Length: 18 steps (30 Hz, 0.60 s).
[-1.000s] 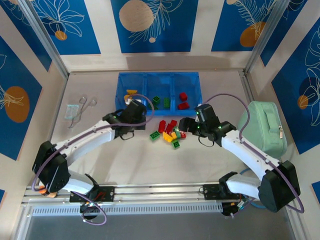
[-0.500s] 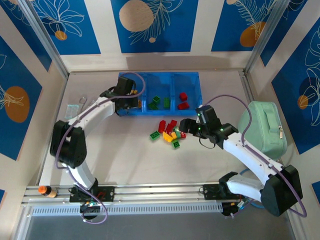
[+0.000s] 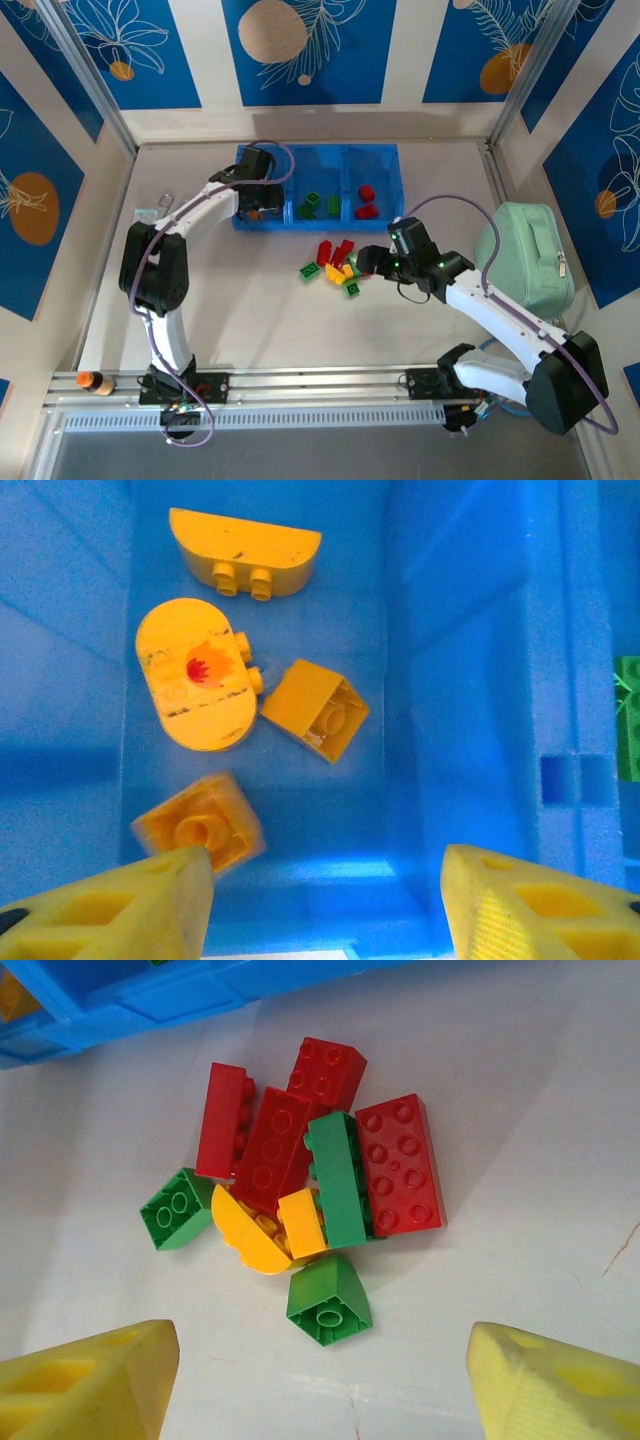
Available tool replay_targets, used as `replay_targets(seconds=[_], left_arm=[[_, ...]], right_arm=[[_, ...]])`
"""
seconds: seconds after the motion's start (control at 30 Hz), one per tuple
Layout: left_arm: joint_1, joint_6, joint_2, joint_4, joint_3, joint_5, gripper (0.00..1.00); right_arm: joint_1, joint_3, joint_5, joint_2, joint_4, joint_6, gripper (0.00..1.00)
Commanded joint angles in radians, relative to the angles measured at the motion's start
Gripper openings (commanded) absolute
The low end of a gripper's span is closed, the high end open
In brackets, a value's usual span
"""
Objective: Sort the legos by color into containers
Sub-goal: Place the lego in the container.
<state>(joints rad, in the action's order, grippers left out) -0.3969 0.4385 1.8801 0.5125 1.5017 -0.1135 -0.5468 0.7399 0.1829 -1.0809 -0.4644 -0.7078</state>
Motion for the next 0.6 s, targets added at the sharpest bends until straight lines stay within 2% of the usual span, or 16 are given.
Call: replay_targets(seconds=[0.0, 0.23, 0.57], left_arm=[[0.002, 0.008, -0.105, -0.031, -0.029, 0.021, 0.62], [-0.026, 0.071, -0.31, -0.144, -0.259, 0.021, 0.63], [-0.095, 0.147, -0.587, -0.242, -0.615, -0.013, 0.63]], right_arm=[[-0.016, -0.009, 0.004, 0.015, -0.005, 0.005, 0.76], [-0.051, 0.032, -0.022, -0.024, 0.001, 0.091, 0.76], [-0.173, 0.197, -0.045, -0.218, -0.07, 0.28, 0.74]])
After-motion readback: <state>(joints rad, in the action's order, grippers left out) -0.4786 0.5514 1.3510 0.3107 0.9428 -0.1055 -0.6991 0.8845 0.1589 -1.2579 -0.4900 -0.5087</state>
